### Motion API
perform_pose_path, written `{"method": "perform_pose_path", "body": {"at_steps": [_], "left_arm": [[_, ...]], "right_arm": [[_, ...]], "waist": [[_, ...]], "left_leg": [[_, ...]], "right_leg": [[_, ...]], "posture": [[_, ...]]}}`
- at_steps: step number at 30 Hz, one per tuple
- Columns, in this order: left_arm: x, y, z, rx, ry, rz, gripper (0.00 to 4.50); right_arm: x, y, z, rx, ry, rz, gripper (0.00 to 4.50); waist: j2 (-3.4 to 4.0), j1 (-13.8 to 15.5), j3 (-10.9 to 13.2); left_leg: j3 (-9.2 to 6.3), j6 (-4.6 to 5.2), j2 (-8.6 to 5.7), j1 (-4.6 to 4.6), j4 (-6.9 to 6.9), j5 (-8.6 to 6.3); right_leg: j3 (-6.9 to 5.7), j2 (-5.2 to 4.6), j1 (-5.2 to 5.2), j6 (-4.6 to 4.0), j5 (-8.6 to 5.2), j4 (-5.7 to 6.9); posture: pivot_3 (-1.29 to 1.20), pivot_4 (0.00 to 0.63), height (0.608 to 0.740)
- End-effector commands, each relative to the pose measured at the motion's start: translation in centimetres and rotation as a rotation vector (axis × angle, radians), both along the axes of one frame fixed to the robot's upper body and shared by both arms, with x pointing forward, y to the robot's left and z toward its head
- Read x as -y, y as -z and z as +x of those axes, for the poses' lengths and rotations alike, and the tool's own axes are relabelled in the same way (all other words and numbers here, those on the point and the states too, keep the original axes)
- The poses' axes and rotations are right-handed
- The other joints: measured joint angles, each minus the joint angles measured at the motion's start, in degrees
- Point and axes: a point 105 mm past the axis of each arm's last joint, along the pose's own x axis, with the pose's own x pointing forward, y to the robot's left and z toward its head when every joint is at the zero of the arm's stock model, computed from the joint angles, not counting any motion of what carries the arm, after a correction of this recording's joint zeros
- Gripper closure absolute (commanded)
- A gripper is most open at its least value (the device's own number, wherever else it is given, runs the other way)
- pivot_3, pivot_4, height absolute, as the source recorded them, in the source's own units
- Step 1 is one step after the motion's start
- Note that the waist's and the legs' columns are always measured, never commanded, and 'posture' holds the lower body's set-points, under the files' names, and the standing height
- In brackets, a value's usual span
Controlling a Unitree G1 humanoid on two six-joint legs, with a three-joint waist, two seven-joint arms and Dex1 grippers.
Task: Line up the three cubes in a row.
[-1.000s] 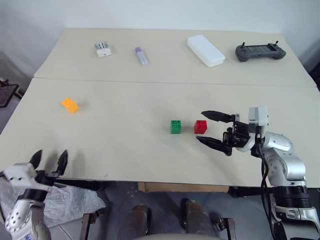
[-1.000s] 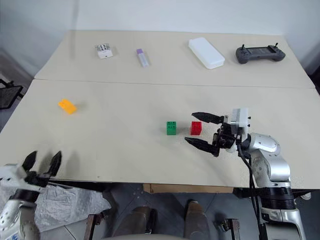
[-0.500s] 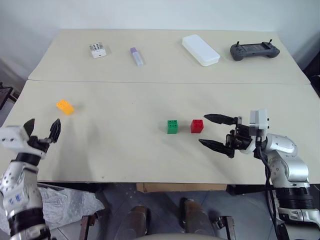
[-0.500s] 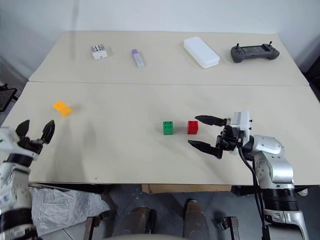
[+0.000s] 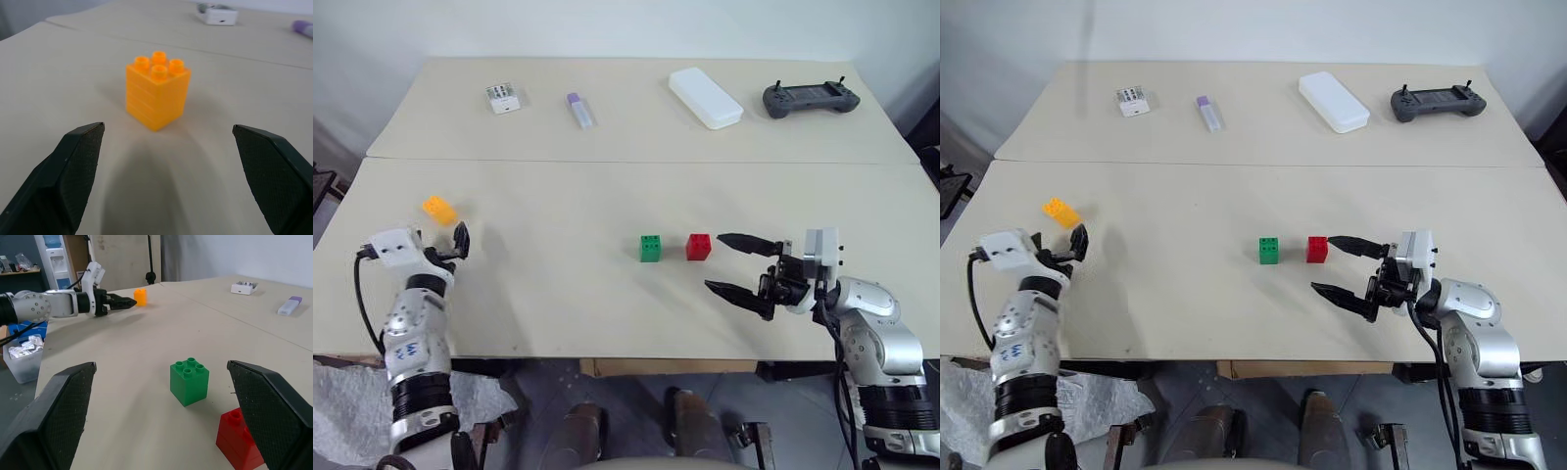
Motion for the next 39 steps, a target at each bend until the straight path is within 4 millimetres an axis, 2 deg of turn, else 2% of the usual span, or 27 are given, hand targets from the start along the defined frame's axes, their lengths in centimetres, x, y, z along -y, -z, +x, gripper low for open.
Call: {"method": "perform_pose_path", "body": {"at_steps": [1, 11, 18, 21, 25, 28, 30, 32, 36, 38, 39], "left_arm": [[0.2, -2.1, 0.8, 0.056, -0.074, 0.036, 0.03], [0.6, -1.9, 3.3, 0.037, -0.199, -0.073, 0.03], [1.2, -1.9, 4.7, 0.031, -0.167, -0.057, 0.03], [1.0, -1.8, 4.9, 0.033, -0.181, -0.068, 0.59], [1.5, -1.7, 5.1, 0.03, -0.137, -0.044, 1.89], [0.6, -1.5, 4.3, 0.045, -0.141, -0.041, 2.81], [0.4, -1.6, 4.0, 0.061, -0.123, -0.038, 2.81], [0.9, -2.4, 4.0, 0.123, -0.036, -0.022, 2.81], [3.2, -4.3, 3.9, 0.226, 0.258, 0.037, 2.81], [5.5, -5.3, 3.6, 0.251, 0.517, 0.114, 2.81], [7.6, -5.6, 3.2, 0.232, 0.745, 0.153, 2.81]], "right_arm": [[0.1, -1.1, -0.2, 0.034, -0.006, 0.01, 0.0], [-0.1, -1.6, 0.3, 0.028, -0.019, 0.024, 0.0], [-0.1, -1.5, 0.3, 0.022, -0.015, 0.029, 0.0], [-0.1, -1.5, 0.3, 0.02, -0.011, 0.032, 0.0], [0.0, -1.4, 0.3, 0.015, -0.007, 0.033, 0.0], [0.2, -1.1, 0.1, 0.005, 0.003, 0.034, 0.0], [0.2, -1.0, 0.0, 0.001, 0.006, 0.035, 0.0], [0.3, -1.0, 0.0, -0.001, 0.011, 0.036, 0.0], [0.6, -1.0, -0.1, 0.001, 0.025, 0.032, 0.0], [1.0, -1.1, -0.3, 0.003, 0.038, 0.026, 0.0], [1.5, -1.2, -0.4, 0.003, 0.055, 0.02, 0.0]], "waist": [[0.0, 0.3, 0.0], [-0.01, 0.79, 0.0], [-0.02, 0.78, 0.0], [-0.02, 0.79, 0.0], [-0.02, 0.77, 0.0], [-0.02, 0.76, 0.0], [-0.02, 0.73, 0.0], [-0.02, 0.67, 0.0], [-0.02, 0.69, 0.0], [-0.02, 0.67, 0.0], [-0.02, 0.69, 0.0]], "left_leg": [[0.0, 0.0, 0.0, 0.0, 0.01, 0.0], [0.03, 0.0, -0.12, -0.02, 0.01, 0.0], [0.03, 0.0, -0.13, -0.01, 0.01, 0.0], [0.03, 0.0, -0.15, -0.01, 0.01, 0.0], [0.03, 0.0, -0.15, -0.01, 0.01, 0.0], [0.03, -0.01, -0.15, 0.0, 0.02, 0.01], [0.03, -0.01, -0.13, 0.0, 0.02, 0.0], [0.03, -0.01, -0.11, 0.0, 0.01, 0.0], [0.03, -0.01, -0.1, -0.02, 0.02, 0.0], [0.04, -0.01, -0.1, -0.03, 0.02, 0.0], [0.04, -0.01, -0.11, -0.02, 0.02, 0.0]], "right_leg": [[0.0, 0.0, 0.0, 0.0, 0.0, 0.0], [-0.01, 0.01, -0.01, 0.01, 0.0, -0.04], [-0.02, 0.0, -0.01, 0.01, 0.01, -0.03], [-0.02, 0.01, -0.01, 0.01, 0.01, -0.03], [-0.02, 0.0, -0.01, 0.01, 0.01, -0.03], [-0.02, 0.01, 0.0, 0.01, 0.01, -0.02], [-0.02, 0.0, -0.01, 0.01, 0.01, -0.02], [-0.02, 0.0, -0.01, 0.01, 0.01, -0.02], [-0.04, 0.01, -0.01, 0.01, 0.01, -0.04], [-0.04, 0.0, 0.0, 0.01, 0.01, -0.04], [-0.04, 0.0, 0.0, 0.01, 0.01, -0.06]], "posture": [[0.0, 0.15, 0.74], [0.0, 0.15, 0.74], [0.0, 0.15, 0.74], [0.0, 0.15, 0.74], [0.0, 0.15, 0.74], [0.0, 0.15, 0.74], [0.0, 0.15, 0.74], [0.0, 0.15, 0.74], [0.0, 0.15, 0.74], [0.0, 0.15, 0.74], [0.0, 0.15, 0.74]]}}
